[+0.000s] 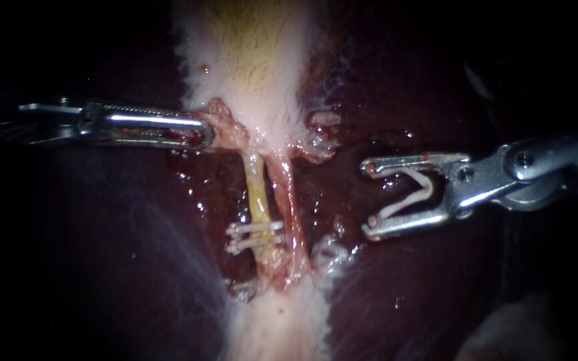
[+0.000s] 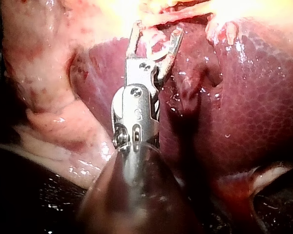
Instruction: Clipping third clip left tube
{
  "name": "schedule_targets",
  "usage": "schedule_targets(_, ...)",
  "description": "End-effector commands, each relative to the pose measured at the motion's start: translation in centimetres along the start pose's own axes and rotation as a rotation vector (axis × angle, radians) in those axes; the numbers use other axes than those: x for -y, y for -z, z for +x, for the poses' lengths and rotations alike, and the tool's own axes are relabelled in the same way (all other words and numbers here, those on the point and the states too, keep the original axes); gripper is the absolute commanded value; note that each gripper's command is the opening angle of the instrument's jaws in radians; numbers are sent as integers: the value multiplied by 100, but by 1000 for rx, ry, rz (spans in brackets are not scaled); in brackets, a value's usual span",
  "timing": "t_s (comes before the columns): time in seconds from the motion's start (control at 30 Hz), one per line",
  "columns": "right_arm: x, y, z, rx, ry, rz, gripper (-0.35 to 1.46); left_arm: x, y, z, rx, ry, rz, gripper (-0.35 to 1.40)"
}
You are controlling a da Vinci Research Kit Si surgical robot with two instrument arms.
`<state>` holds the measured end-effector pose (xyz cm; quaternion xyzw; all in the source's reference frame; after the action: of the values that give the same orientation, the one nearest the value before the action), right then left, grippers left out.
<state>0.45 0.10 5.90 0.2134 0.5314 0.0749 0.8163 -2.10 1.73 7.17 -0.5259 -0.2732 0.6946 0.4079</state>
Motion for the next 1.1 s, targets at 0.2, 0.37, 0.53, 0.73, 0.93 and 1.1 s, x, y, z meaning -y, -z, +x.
schedule_targets(0.2, 0, 0, 0, 0, 0, 1, 49, -14, 27, 21, 0, 14, 7, -35)
schedule_targets(0.37, 1, 0, 0, 0, 0, 1, 49, -38, 53, 43, -24, 30, 4, -35)
schedule_targets(0.53, 3, -3, 3, 0, 0, -1, 50, -54, 60, 52, -32, 19, 2, -35)
schedule_targets(0.73, 7, -27, 18, -2, -82, -14, 50, -57, 58, 48, -33, 17, 5, -35)
schedule_targets(0.93, 4, -65, 27, -1, -156, -7, 50, -58, 58, 47, -35, 17, 10, -35)
schedule_targets(1.1, -1, -100, 28, -2, -182, 52, 50, -62, 57, 47, -35, 17, 9, -35)
